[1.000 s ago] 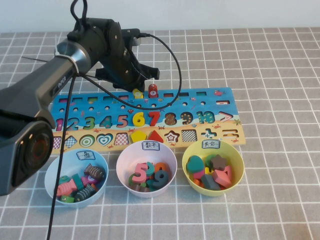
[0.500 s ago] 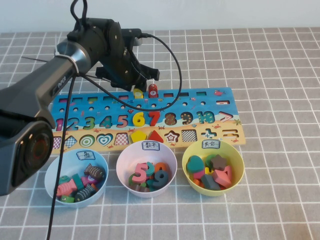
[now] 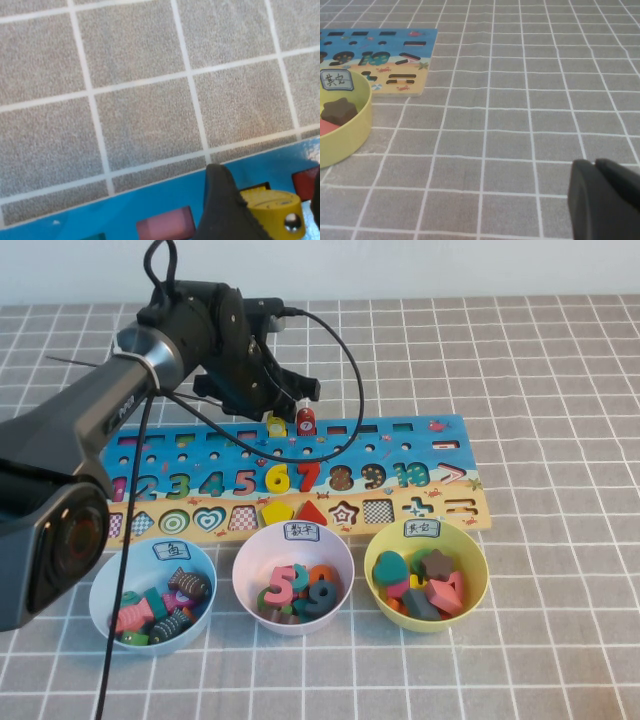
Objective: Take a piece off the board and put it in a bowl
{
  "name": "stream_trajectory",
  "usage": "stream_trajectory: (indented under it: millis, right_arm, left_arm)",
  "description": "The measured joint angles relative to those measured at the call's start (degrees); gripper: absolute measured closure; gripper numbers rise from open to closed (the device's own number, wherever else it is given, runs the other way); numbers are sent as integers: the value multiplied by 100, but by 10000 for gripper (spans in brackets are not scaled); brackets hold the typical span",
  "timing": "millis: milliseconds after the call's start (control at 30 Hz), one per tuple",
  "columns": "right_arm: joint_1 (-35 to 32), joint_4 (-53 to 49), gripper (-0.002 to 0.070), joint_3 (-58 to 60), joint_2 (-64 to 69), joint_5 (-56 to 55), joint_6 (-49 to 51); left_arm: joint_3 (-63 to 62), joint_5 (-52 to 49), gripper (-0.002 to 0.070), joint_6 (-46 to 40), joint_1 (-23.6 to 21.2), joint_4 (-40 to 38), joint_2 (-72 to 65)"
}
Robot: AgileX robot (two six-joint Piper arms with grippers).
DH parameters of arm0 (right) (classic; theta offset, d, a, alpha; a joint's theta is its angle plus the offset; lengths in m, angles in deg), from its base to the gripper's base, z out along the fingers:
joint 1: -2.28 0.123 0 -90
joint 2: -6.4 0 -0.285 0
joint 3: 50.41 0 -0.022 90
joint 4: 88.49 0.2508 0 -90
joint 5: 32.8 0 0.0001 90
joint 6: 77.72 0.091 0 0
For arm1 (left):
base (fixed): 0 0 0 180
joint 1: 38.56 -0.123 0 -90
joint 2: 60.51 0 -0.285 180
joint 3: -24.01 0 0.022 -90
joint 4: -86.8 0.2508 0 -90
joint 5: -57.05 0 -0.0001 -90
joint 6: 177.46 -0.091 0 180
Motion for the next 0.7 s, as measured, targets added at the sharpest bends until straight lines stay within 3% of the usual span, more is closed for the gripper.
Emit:
stream_trajectory:
  millis: [700]
  right_arm:
    - [0, 0, 694, 0, 0, 0, 0]
  left_arm:
    - [0, 150, 352, 0, 0, 0, -162]
